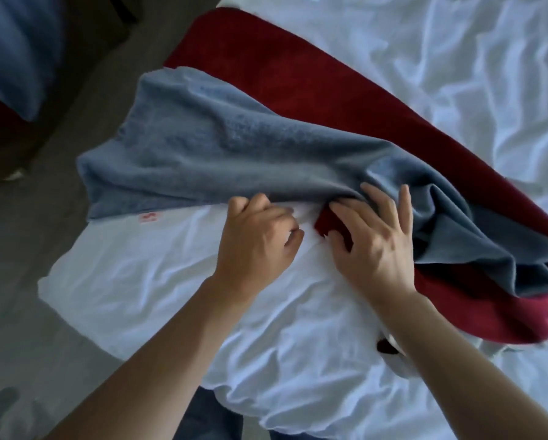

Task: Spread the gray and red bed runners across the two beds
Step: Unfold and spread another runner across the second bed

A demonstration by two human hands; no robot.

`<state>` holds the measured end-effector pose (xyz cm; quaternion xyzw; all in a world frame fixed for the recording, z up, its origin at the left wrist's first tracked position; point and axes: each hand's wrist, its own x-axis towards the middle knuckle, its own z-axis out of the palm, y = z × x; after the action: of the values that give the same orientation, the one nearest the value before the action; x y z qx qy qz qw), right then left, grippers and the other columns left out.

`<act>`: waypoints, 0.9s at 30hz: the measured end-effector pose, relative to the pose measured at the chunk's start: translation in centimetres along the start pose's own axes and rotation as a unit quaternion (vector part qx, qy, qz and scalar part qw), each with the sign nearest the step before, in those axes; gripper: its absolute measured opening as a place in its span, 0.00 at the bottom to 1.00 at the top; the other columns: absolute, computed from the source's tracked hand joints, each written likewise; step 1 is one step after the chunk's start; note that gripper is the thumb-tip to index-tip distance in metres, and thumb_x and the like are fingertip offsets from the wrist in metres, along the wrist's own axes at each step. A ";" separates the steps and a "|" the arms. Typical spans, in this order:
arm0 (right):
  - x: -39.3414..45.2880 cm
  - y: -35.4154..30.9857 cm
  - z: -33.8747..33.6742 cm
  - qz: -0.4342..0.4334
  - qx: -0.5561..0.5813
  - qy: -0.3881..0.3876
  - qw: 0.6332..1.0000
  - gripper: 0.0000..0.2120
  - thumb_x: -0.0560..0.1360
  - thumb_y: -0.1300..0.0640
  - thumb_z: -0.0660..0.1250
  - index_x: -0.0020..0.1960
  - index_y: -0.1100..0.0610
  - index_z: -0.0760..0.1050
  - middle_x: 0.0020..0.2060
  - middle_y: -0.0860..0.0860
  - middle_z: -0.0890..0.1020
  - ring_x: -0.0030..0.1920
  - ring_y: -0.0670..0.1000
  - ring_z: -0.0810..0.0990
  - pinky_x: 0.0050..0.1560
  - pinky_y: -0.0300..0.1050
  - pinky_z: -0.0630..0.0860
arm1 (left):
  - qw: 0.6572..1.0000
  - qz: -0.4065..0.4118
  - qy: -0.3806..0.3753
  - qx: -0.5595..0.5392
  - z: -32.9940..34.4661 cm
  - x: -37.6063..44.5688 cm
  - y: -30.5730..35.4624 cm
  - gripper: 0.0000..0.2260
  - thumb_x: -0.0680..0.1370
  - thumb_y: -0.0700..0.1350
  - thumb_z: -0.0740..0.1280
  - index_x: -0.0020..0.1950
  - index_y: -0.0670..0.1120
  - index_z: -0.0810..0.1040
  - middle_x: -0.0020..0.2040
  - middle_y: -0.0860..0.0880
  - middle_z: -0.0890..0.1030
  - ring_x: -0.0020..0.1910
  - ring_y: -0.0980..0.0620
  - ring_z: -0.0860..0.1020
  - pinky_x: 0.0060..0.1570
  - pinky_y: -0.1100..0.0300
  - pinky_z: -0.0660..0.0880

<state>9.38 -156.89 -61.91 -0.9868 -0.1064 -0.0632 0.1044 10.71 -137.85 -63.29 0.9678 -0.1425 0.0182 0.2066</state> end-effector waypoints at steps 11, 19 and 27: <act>1.5 0.3 0.5 0.032 0.012 -0.057 0.998 0.11 0.73 0.48 0.71 0.43 0.55 0.84 0.42 0.49 0.83 0.64 0.58 0.75 0.77 0.67 0.48 | 0.990 0.023 -0.048 0.134 2.1 4.8 0.0 0.07 0.74 0.45 0.67 0.52 0.51 0.80 0.49 0.52 0.78 0.52 0.45 0.73 0.50 0.50 0.62; -1.0 2.2 0.3 0.003 0.007 -0.004 1.000 0.01 0.73 0.60 0.74 0.45 0.56 0.84 0.46 0.49 0.84 0.66 0.58 0.75 0.78 0.65 0.47 | 0.987 0.040 -0.008 0.157 2.8 4.9 -0.8 0.11 0.81 0.44 0.61 0.42 0.49 0.81 0.39 0.51 0.80 0.48 0.45 0.75 0.49 0.50 0.62; -5.0 4.5 -2.2 -0.017 0.021 0.031 0.999 0.05 0.72 0.64 0.72 0.45 0.56 0.84 0.44 0.48 0.84 0.67 0.59 0.76 0.76 0.68 0.50 | 0.983 -0.002 0.006 0.183 2.4 0.6 0.4 0.06 0.79 0.44 0.65 0.44 0.50 0.81 0.41 0.50 0.77 0.47 0.44 0.73 0.47 0.49 0.60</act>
<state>5.33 -162.65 -61.33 -0.9799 -0.1215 -0.0936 0.1276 11.07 -139.34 -65.23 0.9894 -0.1339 0.0491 0.0273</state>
